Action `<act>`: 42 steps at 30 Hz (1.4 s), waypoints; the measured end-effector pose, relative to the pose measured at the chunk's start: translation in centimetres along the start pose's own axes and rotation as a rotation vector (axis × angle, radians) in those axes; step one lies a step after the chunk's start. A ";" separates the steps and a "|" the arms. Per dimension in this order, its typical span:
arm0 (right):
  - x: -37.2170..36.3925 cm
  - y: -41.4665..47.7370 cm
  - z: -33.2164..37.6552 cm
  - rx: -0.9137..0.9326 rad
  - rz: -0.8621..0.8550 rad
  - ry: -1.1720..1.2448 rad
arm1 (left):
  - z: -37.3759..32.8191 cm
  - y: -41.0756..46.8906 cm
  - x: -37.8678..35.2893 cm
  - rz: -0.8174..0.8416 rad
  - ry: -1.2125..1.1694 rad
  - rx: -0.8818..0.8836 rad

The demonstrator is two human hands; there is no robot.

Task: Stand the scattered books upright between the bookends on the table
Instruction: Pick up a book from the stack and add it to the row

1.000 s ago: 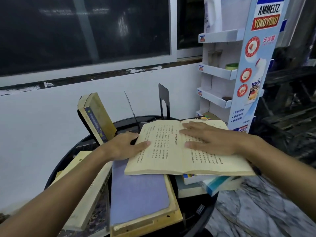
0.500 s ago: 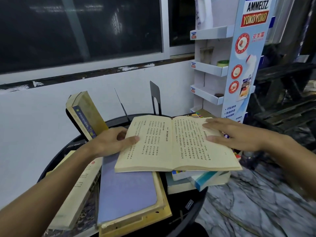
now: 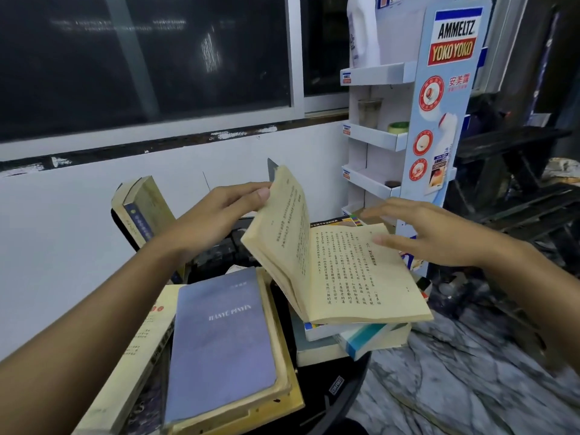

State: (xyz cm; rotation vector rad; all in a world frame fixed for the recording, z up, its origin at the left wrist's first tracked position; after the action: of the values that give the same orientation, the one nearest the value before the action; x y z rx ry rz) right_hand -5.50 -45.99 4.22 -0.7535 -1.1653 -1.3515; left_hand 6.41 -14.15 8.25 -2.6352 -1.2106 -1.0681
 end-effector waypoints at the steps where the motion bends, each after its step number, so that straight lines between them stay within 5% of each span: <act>1: 0.4 -0.1 0.3 -0.002 -0.025 0.022 | -0.2 0.3 -0.5 0.004 -0.009 -0.014; 12: 1.1 -1.6 0.6 -0.034 -0.059 0.318 | -0.3 3.0 -6.6 0.135 0.119 -0.134; 21: -1.8 -2.1 -3.9 -0.147 0.056 0.103 | 3.0 3.3 -8.8 0.245 0.490 -0.130; 33: -2.8 -0.4 -5.0 -0.310 0.154 0.454 | 6.4 3.6 -7.5 0.201 0.576 0.081; 42: -1.8 -0.3 -3.7 -0.284 -0.006 0.523 | 6.0 3.8 -8.2 0.180 0.465 0.079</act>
State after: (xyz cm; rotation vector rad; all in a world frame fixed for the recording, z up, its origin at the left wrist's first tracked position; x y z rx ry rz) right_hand -4.80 -48.84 1.39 -0.5423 -0.5700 -1.6152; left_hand 8.70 -20.18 -0.42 -2.2046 -0.8791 -1.4501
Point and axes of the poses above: each hand's wrist, its own y-axis towards the middle knuckle, its own x-axis out of the back of the hand, z = x × y, the point moved 1 cm from there along y, towards the middle knuckle, and after that the axes turned 2 degrees about y, right-handed, at the moved point
